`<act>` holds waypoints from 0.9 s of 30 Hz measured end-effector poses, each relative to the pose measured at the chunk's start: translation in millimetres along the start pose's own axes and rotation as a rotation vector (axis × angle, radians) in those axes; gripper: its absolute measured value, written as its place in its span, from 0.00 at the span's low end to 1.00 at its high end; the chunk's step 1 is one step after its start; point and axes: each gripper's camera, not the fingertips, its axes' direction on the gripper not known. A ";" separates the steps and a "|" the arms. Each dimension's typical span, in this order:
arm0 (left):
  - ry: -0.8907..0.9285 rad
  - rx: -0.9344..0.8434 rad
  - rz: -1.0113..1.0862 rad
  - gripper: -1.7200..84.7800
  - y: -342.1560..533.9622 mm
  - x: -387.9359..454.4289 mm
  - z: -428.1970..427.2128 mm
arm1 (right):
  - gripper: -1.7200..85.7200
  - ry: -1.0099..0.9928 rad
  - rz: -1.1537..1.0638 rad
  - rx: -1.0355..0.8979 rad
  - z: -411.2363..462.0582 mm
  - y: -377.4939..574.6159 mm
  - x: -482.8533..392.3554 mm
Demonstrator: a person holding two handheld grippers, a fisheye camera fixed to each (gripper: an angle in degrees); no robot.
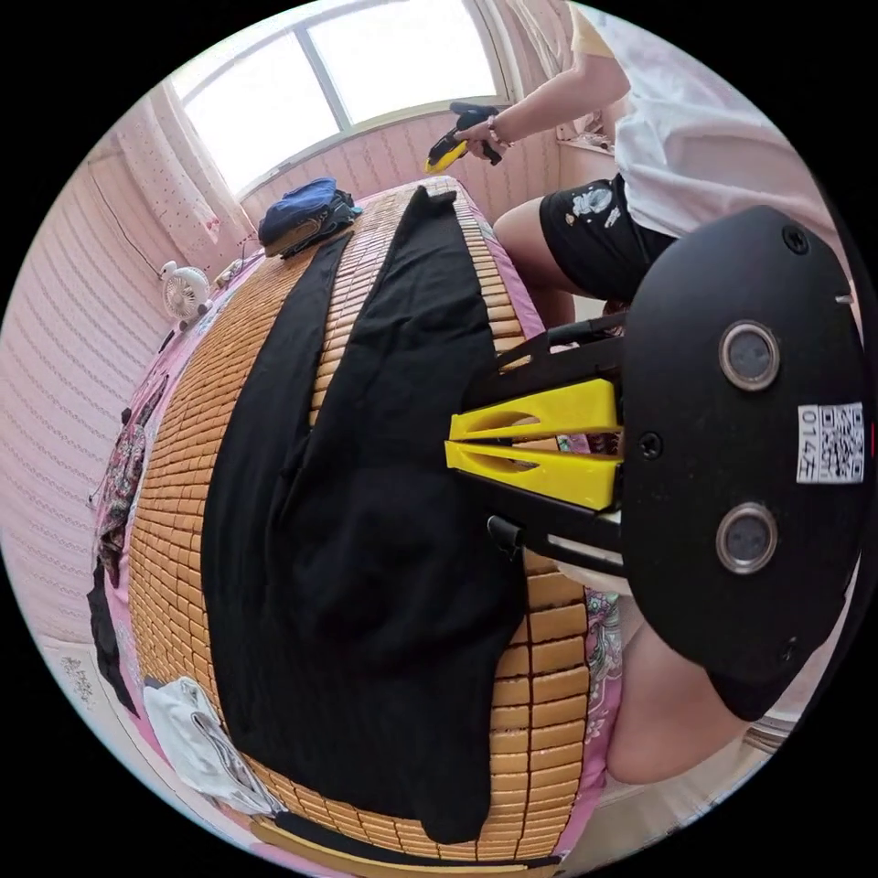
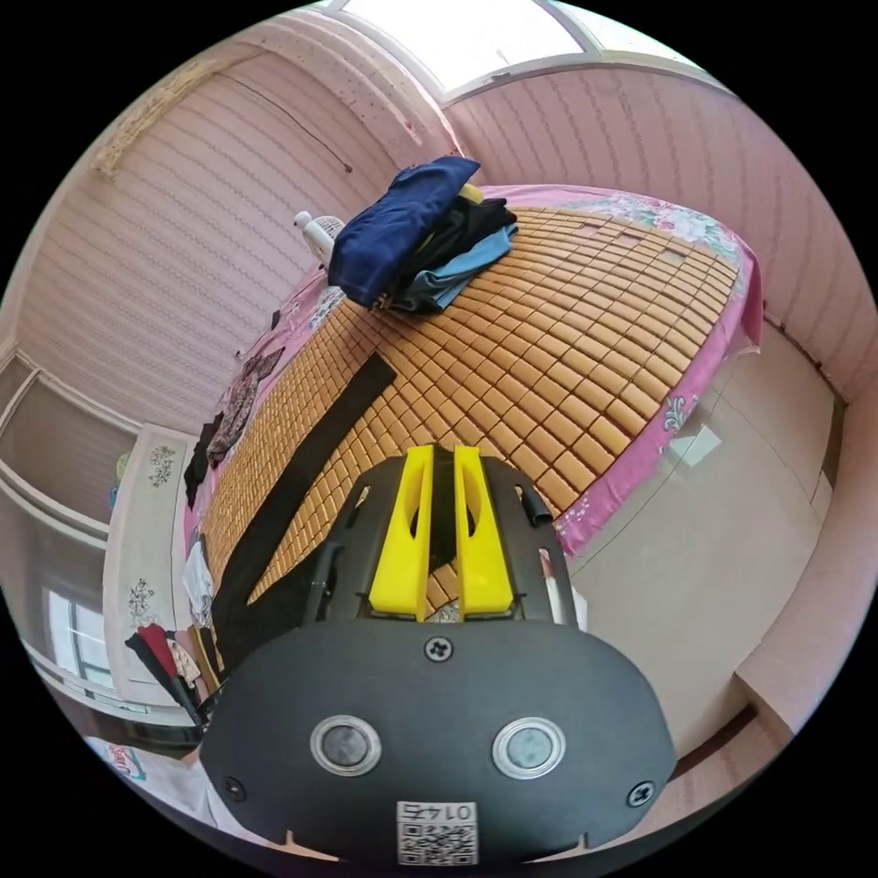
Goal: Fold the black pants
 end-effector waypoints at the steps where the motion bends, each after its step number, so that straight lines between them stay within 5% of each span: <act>1: 0.009 0.019 -0.012 0.01 0.8 -4.0 -6.6 | 0.09 -0.005 0.004 -0.003 0.9 6.3 1.8; 14: -0.213 0.348 -0.462 0.12 29.3 -157.1 -141.2 | 0.14 0.321 -0.139 -0.081 71.8 53.1 -41.5; 19: -0.203 0.306 -0.665 0.16 26.7 -202.7 -142.7 | 0.10 0.472 -0.205 -0.123 78.9 52.8 -61.0; 27: -0.172 0.239 -0.740 0.08 -6.0 -219.3 -123.8 | 0.02 0.378 -0.195 -0.095 55.6 51.8 -67.7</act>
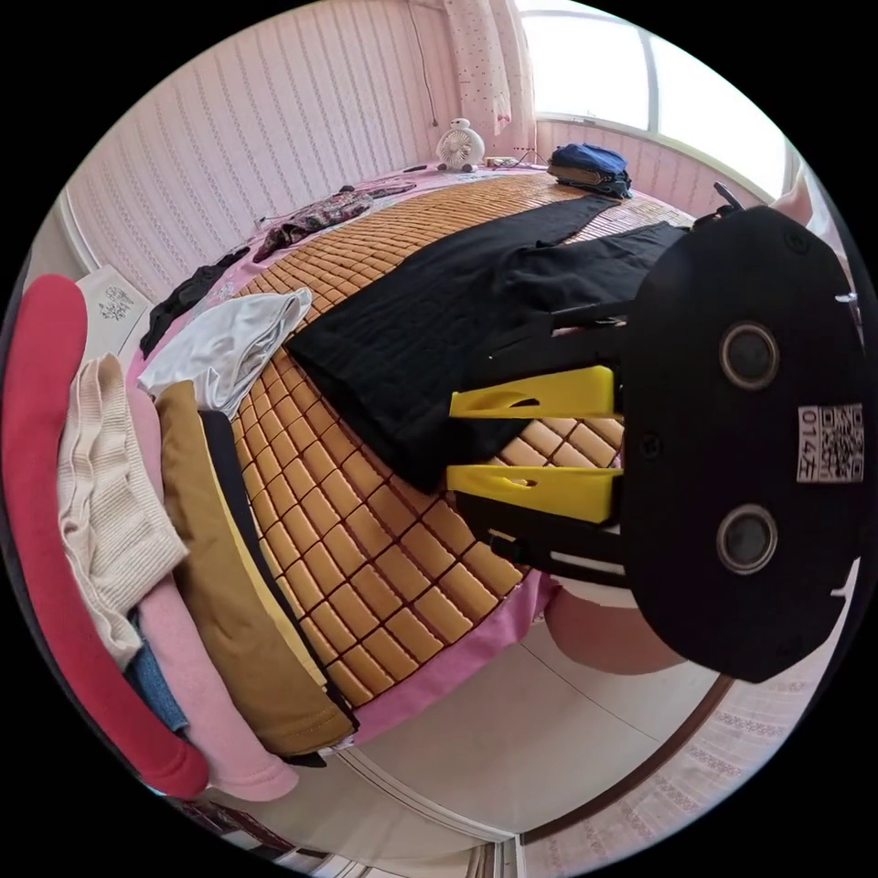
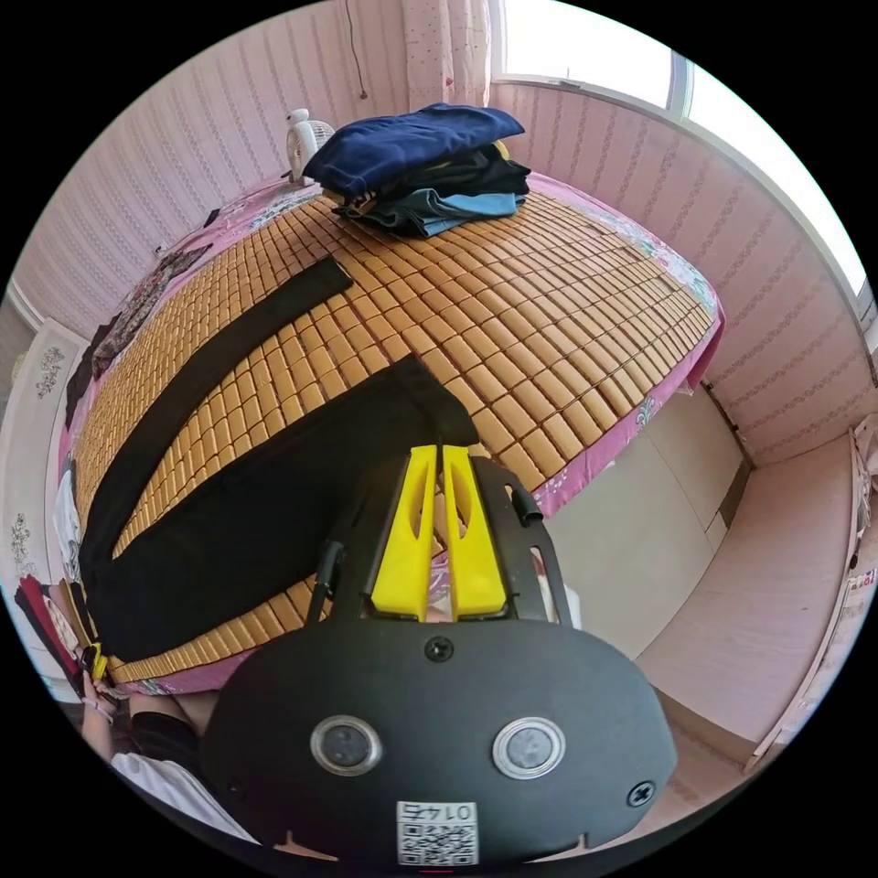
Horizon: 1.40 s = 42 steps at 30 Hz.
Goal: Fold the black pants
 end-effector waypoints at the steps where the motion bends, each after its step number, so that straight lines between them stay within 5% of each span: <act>1: -0.003 -0.016 0.001 0.07 -1.3 -0.2 1.7 | 0.02 -0.013 0.008 -0.004 -2.6 0.4 2.4; 12: 0.126 0.052 0.118 0.02 17.3 -11.6 -56.9 | 0.02 -0.036 -0.098 0.099 -47.5 -3.1 -1.2; 20: 0.207 0.145 0.176 0.02 -42.6 53.3 -64.9 | 0.04 -0.116 -0.071 0.086 -39.6 -131.1 -71.6; 28: 0.025 0.212 0.110 0.08 -88.6 117.1 -0.2 | 0.11 -0.139 0.065 -0.048 31.7 -182.1 -127.7; 35: -0.140 -0.033 0.309 0.07 -57.5 152.9 78.9 | 0.09 0.037 -0.142 -0.087 62.3 -167.3 -151.5; 42: -0.284 -0.093 0.460 0.03 -41.5 170.9 98.1 | 0.03 0.071 -0.272 -0.105 46.2 -131.9 -136.5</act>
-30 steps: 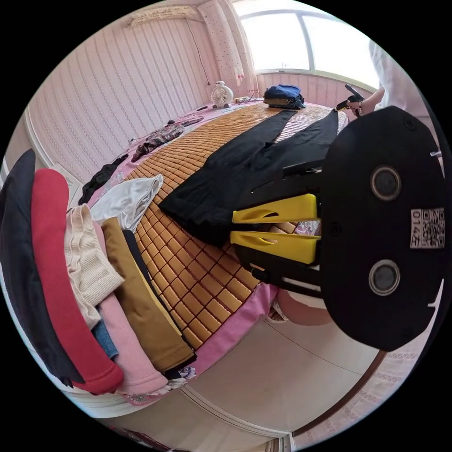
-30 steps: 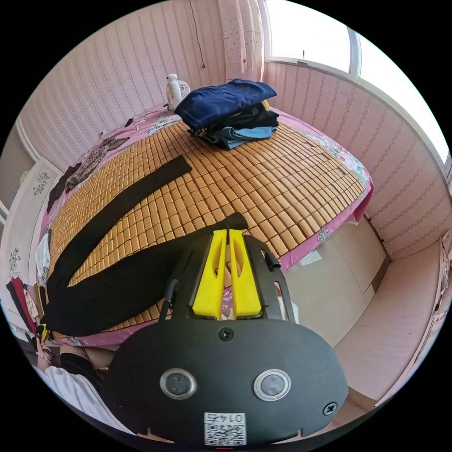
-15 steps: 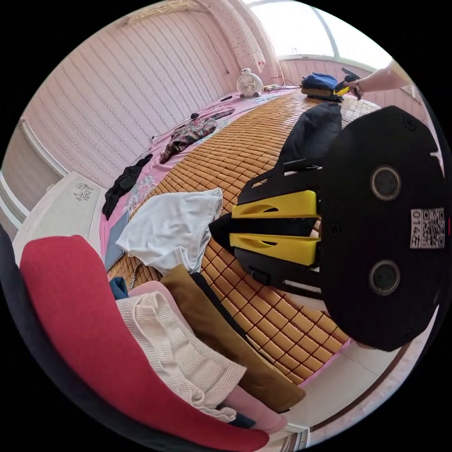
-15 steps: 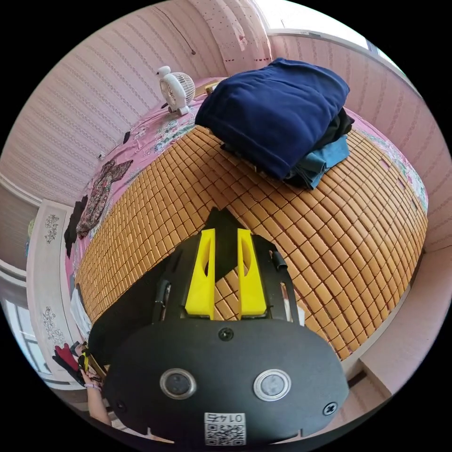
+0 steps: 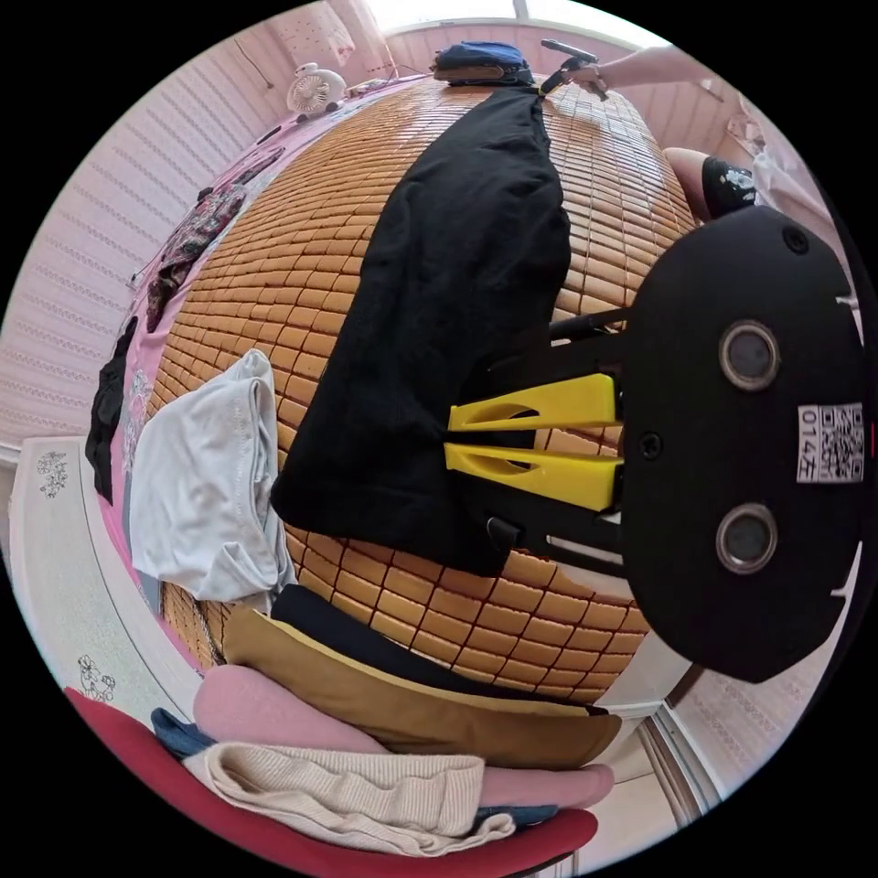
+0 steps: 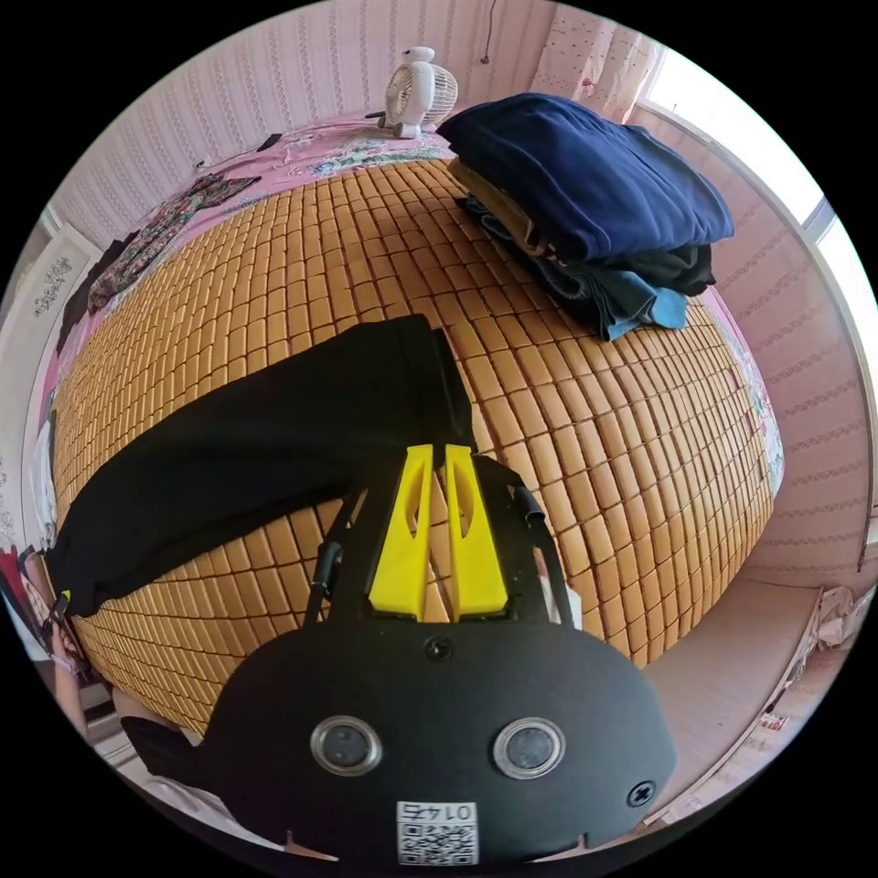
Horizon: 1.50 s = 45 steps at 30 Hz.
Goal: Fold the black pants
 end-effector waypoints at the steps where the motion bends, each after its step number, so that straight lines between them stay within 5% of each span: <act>1: 0.003 -0.001 0.004 0.03 1.8 -0.2 0.4 | 0.03 0.003 0.010 0.014 -2.7 18.1 5.2; 13: 0.085 0.142 -0.067 0.01 62.9 6.7 -29.9 | 0.02 -0.159 0.108 0.053 -42.8 79.9 63.0; 20: 0.263 0.139 0.173 0.07 87.7 79.2 -35.4 | 0.01 -0.106 0.143 -0.094 -12.9 62.0 62.2; 30: 0.394 -0.014 0.427 0.08 91.8 189.2 0.8 | 0.02 -0.351 0.214 0.232 -89.0 79.8 93.6; 38: 0.250 -0.136 0.760 0.11 111.2 272.8 23.6 | 0.05 -0.193 0.160 -0.044 -10.8 65.6 67.6; 45: 0.145 -0.155 0.760 0.06 108.9 290.2 42.0 | 0.01 -0.171 0.038 0.066 -58.5 57.1 52.7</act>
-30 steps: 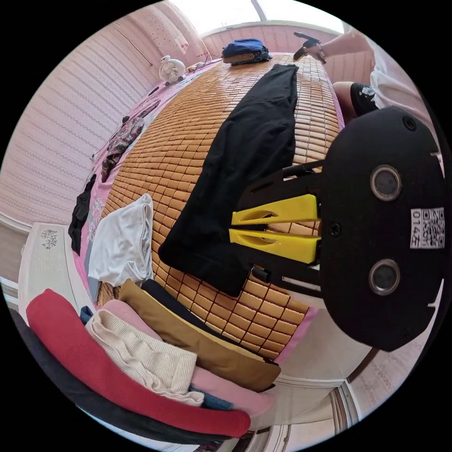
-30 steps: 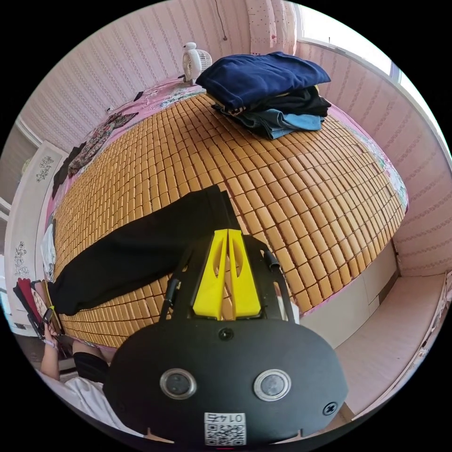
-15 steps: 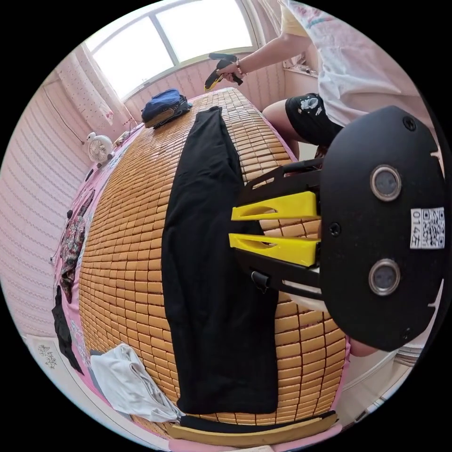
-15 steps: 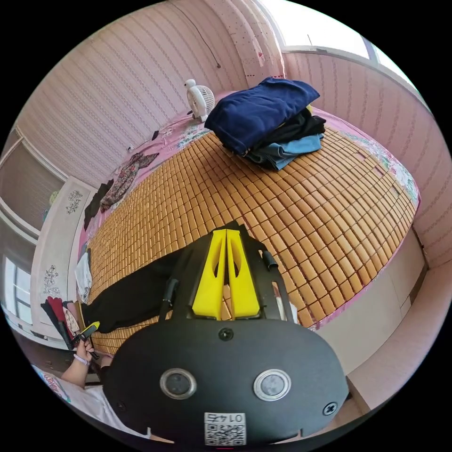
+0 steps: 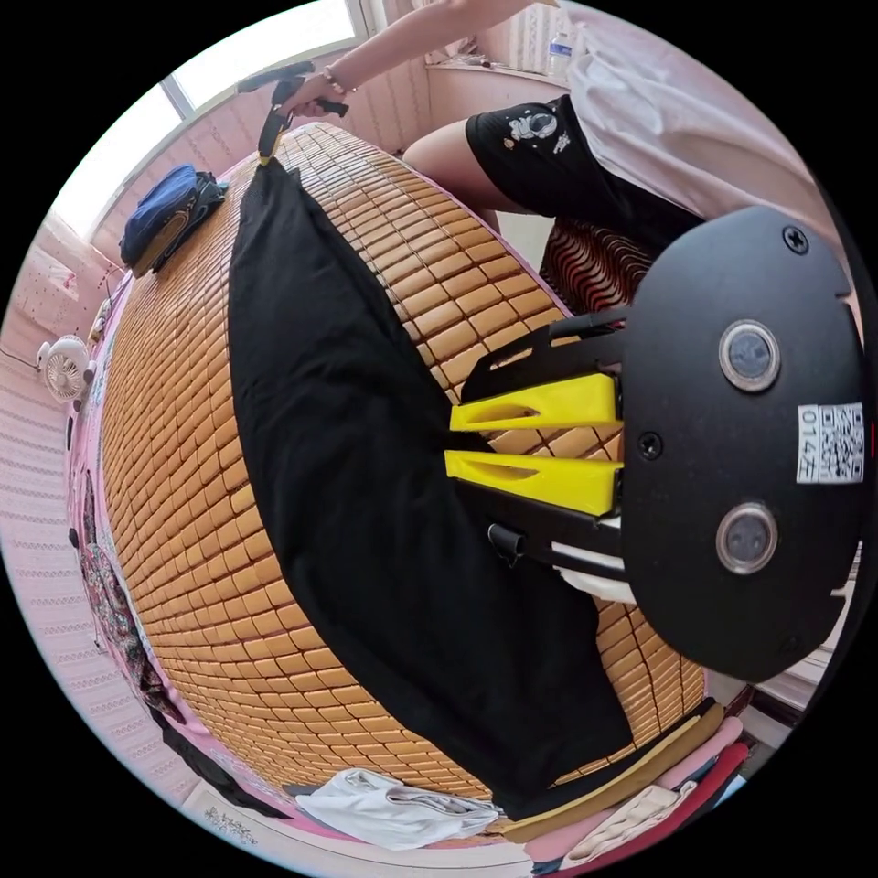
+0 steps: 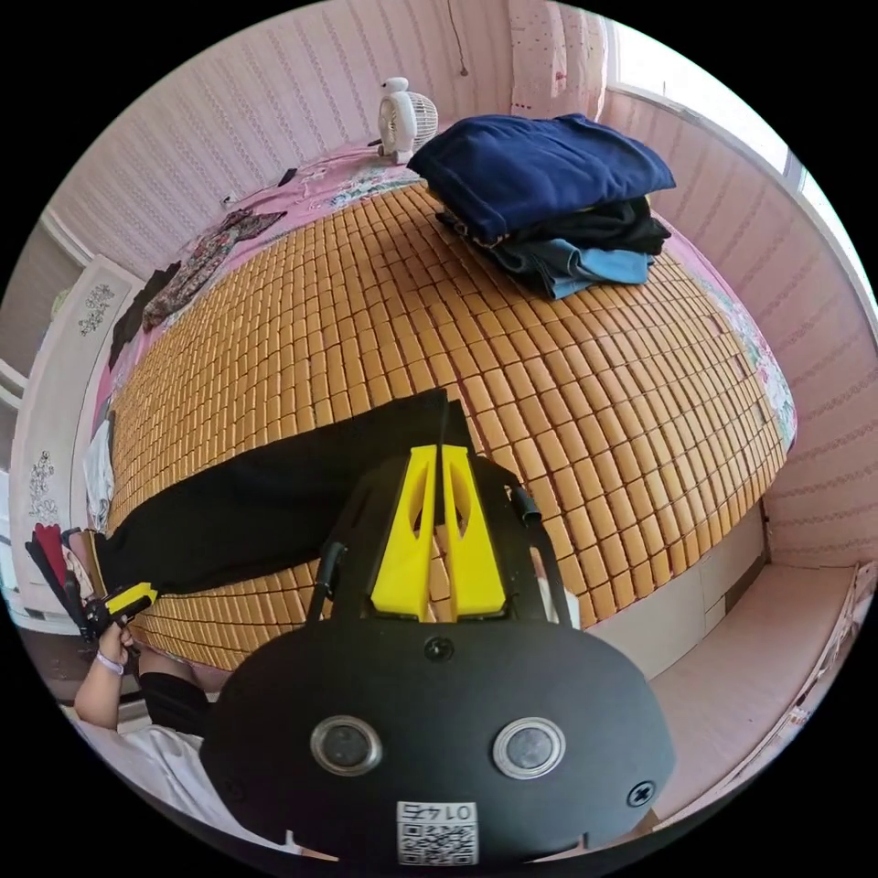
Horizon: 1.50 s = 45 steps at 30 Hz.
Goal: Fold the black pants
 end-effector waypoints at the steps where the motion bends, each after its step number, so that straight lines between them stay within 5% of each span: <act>1: 0.001 0.006 0.007 0.05 0.5 0.2 -1.4 | 0.01 -0.022 0.002 0.031 -10.4 3.2 2.6; 8: 0.072 0.032 0.027 0.05 4.5 -6.7 -7.7 | 0.03 0.049 0.101 -0.130 44.6 22.7 23.3; 14: 0.037 -0.002 0.029 0.06 1.9 -6.3 2.9 | 0.06 0.079 0.063 0.029 38.2 9.5 -5.1; 37: -0.066 0.016 0.082 0.04 30.5 -29.7 -19.2 | 0.04 0.104 0.136 -0.016 106.2 -45.0 -39.6; 41: 0.099 0.065 -0.053 0.06 47.7 -63.9 -32.4 | 0.04 -0.152 0.204 0.287 58.8 3.1 -65.4; 45: 0.248 0.245 -0.307 0.07 93.8 -119.7 -66.0 | 0.03 -0.246 0.043 0.198 72.8 38.8 -122.9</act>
